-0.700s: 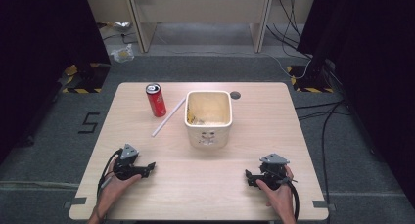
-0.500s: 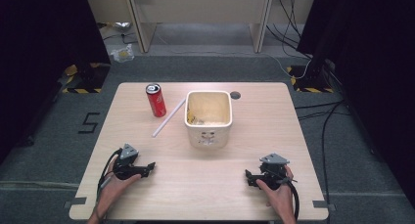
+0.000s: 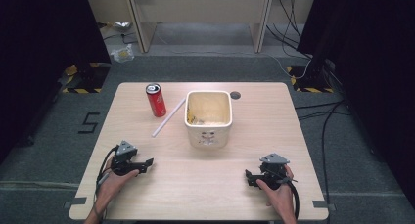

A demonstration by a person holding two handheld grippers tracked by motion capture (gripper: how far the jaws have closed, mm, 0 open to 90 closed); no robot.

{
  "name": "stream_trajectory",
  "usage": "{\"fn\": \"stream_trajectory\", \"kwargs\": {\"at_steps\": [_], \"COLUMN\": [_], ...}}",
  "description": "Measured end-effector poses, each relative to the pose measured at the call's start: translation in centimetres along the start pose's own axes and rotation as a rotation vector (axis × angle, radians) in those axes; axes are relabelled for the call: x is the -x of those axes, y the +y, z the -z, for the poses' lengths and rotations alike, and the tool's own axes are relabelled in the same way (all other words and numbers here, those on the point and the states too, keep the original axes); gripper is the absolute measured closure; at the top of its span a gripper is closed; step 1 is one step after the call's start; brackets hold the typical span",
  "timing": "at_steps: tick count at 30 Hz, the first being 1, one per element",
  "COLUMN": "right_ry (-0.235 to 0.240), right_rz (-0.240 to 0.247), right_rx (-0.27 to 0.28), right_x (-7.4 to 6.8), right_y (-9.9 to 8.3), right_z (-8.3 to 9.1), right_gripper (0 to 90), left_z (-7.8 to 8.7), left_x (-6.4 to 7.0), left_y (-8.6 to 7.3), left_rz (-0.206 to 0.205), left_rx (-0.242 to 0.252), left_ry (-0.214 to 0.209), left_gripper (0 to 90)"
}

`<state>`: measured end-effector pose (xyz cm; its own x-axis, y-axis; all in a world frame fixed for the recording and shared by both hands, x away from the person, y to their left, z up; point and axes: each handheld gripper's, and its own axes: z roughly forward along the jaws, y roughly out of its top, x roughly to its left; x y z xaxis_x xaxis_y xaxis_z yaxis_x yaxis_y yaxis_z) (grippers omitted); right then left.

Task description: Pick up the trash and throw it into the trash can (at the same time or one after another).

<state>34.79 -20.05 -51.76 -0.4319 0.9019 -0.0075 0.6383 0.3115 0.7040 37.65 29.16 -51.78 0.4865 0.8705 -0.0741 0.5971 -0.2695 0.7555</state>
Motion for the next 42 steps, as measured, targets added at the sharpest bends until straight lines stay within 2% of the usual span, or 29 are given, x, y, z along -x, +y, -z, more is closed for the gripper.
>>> {"fn": "stream_trajectory", "kwargs": {"at_steps": [4, 11, 17, 22, 35, 42], "right_ry": [0.001, 0.002, 0.002, 0.003, 0.005, 0.005], "right_rz": [0.002, 0.003, 0.002, 0.004, 0.004, 0.005], "right_rx": [0.000, -0.001, -0.002, -0.002, -0.001, -0.002], "right_x": [0.0, 0.0, 0.0, 0.0, 0.0, 0.0], "right_y": [0.0, 0.0, 0.0, 0.0, 0.0, 0.0], "right_z": [0.0, 0.0, 0.0, 0.0, 0.0, 0.0], "right_gripper": [3.3, 2.9, 2.9, 2.7, 2.4, 2.3], "left_z": [0.1, -0.5, -1.6, -2.6, -5.3, -6.1], "left_x": [0.2, -0.4, -1.0, -1.5, -2.5, -2.9], "left_y": [0.8, 2.5, 4.4, 5.4, 7.3, 7.4], "left_rz": [-0.003, -0.004, 0.002, 0.009, 0.015, 0.016], "left_rx": [0.020, 0.029, 0.042, 0.037, 0.024, 0.010], "left_ry": [0.002, 0.008, 0.013, 0.011, 0.006, 0.014], "left_gripper": [17.8, 17.9, 18.7, 19.9, 32.9, 42.0]}}
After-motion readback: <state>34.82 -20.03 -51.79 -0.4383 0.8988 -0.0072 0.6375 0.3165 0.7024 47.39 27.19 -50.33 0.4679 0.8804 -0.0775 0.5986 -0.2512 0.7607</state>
